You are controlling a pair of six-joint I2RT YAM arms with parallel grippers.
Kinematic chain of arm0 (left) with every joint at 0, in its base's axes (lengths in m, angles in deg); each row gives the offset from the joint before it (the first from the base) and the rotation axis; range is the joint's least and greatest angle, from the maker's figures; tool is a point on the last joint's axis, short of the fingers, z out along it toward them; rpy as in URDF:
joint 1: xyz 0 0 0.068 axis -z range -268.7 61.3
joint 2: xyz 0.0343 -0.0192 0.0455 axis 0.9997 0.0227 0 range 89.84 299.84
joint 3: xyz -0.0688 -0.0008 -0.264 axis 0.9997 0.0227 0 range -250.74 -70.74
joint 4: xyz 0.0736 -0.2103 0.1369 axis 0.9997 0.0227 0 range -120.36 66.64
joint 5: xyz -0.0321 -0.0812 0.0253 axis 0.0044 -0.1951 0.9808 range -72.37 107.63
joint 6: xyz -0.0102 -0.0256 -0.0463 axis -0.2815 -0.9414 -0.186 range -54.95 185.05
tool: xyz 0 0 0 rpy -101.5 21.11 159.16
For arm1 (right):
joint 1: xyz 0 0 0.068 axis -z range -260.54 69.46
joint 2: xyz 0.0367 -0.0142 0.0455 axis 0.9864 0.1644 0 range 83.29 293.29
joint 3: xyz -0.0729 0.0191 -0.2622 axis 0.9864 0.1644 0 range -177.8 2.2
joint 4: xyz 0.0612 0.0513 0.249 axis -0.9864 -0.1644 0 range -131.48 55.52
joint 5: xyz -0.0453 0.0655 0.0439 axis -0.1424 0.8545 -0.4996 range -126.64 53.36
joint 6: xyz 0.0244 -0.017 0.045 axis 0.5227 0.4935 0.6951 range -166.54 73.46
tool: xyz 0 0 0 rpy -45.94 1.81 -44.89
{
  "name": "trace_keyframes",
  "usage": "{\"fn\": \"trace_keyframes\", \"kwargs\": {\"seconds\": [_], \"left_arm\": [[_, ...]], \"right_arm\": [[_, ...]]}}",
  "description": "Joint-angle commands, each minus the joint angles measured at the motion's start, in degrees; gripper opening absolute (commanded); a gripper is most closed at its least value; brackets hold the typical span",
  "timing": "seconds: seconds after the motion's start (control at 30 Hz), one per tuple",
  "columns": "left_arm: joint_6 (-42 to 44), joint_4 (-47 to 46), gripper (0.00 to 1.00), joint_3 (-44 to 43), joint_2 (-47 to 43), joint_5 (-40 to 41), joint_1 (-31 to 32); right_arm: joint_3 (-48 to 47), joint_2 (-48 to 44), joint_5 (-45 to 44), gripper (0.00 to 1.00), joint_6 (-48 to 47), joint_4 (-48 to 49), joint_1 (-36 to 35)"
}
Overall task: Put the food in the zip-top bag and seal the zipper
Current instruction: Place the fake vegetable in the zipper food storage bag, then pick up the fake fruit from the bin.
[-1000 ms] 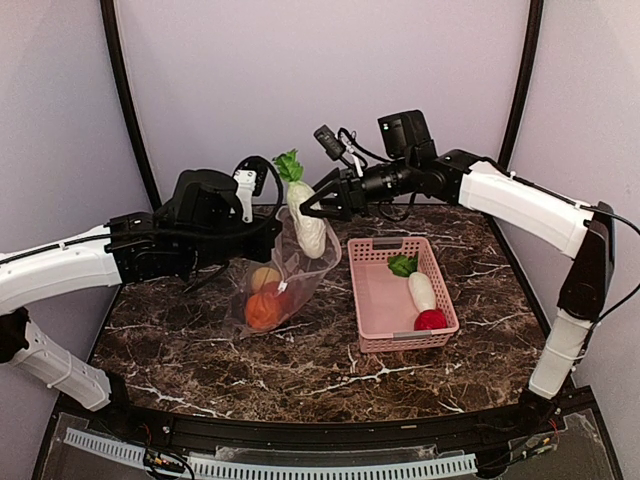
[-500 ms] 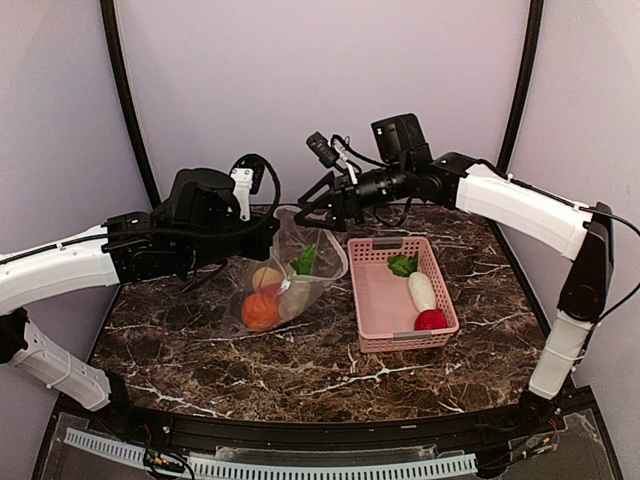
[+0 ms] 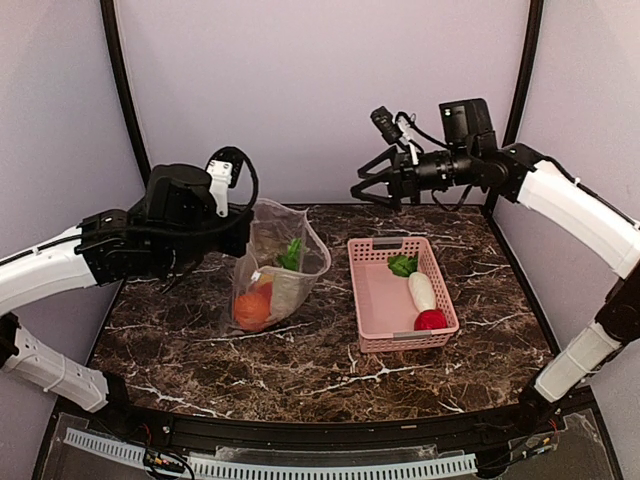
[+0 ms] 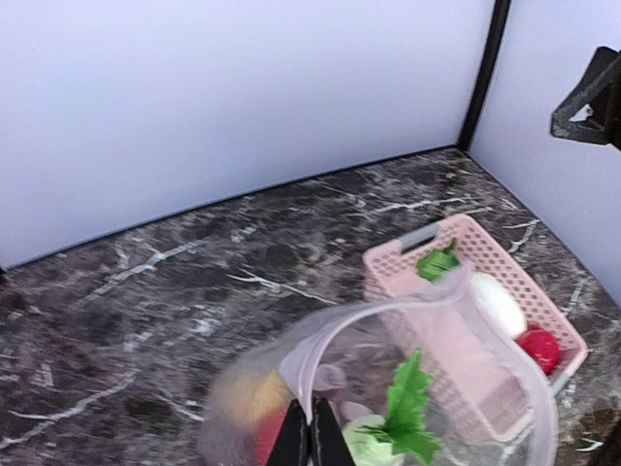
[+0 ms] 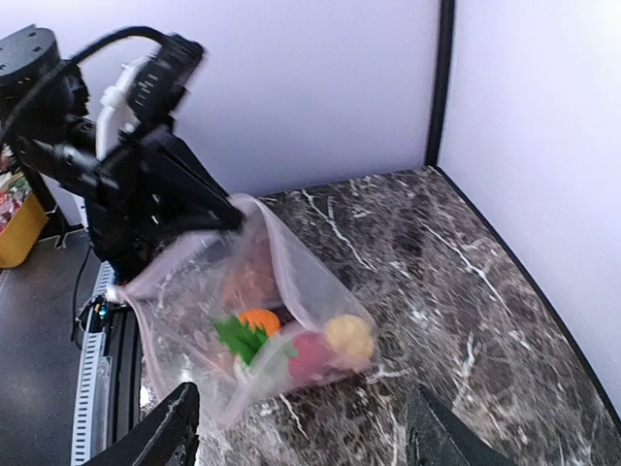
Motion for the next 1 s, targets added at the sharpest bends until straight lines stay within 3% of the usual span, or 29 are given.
{"fn": "trace_keyframes", "kwargs": {"seconds": [0.0,0.13,0.23,0.37,0.7,0.97], "left_arm": [[12.02,4.9,0.01,-4.0,-9.74,17.71,-1.13],[12.87,6.57,0.01,-6.13,-9.17,11.11,-3.24],[6.25,10.08,0.01,-8.67,0.34,-2.68,-3.21],[1.2,10.57,0.01,-8.56,7.13,-9.79,-3.24],[-0.12,6.31,0.01,-5.16,5.29,-10.19,-3.24],[-1.34,6.09,0.01,-1.92,3.3,-10.24,-3.26]], "right_arm": [[6.56,-4.11,0.93,0.69,1.31,-1.74,8.27],[9.65,-5.71,2.59,0.7,1.67,-3.23,13.14],[10.78,-6.04,2.1,0.7,1.23,-3.23,13.93],[11.05,-6.02,-0.08,0.7,0.47,-4.27,14.68],[13.62,-5.6,-4.39,0.7,-5.85,-12.44,16.09],[22.95,-9.22,-9.91,0.7,-12.5,-15.6,16.1]]}}
